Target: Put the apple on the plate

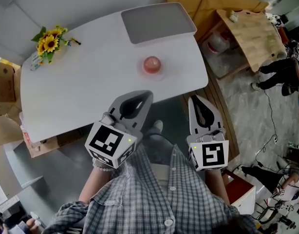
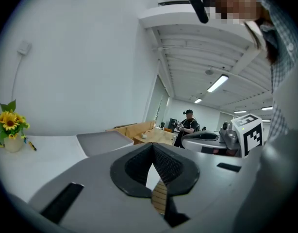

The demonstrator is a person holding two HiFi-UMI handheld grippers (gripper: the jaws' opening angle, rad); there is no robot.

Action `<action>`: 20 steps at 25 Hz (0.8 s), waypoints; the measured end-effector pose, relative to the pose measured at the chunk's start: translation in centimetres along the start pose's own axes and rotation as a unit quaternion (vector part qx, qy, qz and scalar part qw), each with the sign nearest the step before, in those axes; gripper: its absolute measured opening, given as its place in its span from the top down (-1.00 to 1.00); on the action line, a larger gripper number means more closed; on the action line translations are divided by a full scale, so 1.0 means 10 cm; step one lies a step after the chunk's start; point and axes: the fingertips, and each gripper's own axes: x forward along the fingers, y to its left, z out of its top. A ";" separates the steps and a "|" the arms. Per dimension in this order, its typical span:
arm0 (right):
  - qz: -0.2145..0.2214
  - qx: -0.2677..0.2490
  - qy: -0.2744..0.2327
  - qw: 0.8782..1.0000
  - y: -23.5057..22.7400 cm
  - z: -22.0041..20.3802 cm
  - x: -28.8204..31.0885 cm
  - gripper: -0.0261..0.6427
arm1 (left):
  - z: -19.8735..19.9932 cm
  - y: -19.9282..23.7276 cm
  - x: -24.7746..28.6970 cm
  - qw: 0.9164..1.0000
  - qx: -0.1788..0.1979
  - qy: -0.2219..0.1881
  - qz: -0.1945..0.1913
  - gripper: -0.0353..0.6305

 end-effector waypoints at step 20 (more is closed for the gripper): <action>0.069 0.013 0.007 0.998 -0.71 -0.43 0.40 0.84 | 0.02 0.18 0.57 0.994 -0.029 0.007 0.104 0.87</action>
